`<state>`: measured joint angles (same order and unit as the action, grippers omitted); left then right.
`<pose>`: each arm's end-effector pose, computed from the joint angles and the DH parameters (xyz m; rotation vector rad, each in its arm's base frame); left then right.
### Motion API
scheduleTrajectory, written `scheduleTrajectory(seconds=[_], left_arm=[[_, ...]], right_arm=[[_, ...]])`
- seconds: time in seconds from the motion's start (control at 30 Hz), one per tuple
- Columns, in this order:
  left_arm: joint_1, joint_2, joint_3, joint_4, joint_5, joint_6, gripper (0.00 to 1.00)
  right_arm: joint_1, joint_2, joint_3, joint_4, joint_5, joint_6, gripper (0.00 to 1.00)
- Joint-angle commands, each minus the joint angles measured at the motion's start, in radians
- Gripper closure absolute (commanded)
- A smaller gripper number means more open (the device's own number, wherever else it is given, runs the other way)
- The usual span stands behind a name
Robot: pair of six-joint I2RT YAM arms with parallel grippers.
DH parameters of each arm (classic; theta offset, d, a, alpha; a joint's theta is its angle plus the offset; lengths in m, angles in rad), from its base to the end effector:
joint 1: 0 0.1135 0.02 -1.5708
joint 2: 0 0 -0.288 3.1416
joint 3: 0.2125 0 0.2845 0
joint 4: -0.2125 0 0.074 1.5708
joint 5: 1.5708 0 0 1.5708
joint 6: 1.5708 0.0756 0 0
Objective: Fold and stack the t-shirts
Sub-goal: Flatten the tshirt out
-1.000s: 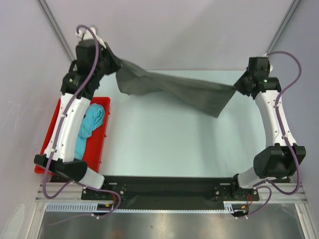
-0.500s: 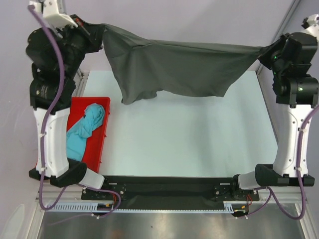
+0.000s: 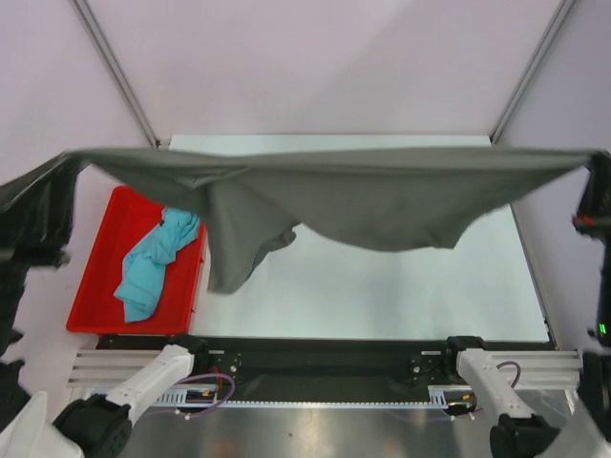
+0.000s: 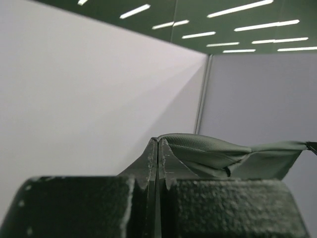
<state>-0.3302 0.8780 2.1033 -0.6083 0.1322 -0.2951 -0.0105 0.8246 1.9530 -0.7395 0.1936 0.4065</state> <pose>-0.0077 -0.0079 0.7033 0.1413 0.9680 -0.6387 0.0263 -0.0148 0.6582 0.4115 1.1195 0.2337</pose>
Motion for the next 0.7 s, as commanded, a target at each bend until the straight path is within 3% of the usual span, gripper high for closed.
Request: scheduleTrajectory(seconds=[0.0,0.17,0.3,0.47,0.57,0.67], left_arm=[[-0.003,0.022,-0.055,0.062,0.010,0.016,1.00],[-0.003,0.088,-0.152,0.142,0.029,0.016,1.00],[-0.003,0.173,-0.363,0.246,0.009,0.031,1.00],[-0.003,0.394,-0.557,0.378,-0.002,0.079,1.00],[0.000,0.569,-0.588,0.416,0.006,0.114,1.00],[0.002,0.749,-0.618,0.493,0.006,0.136,1.00]], right_arm=[[-0.011,-0.008,-0.060,0.078,0.023,-0.018,1.00],[-0.009,0.016,-0.236,0.121,0.026,-0.028,1.00],[-0.011,0.062,-0.423,0.219,0.061,-0.044,1.00],[-0.014,0.209,-0.665,0.395,0.070,-0.070,1.00],[-0.032,0.306,-0.793,0.535,0.058,-0.043,1.00],[-0.057,0.517,-0.847,0.696,0.040,-0.046,1.00]])
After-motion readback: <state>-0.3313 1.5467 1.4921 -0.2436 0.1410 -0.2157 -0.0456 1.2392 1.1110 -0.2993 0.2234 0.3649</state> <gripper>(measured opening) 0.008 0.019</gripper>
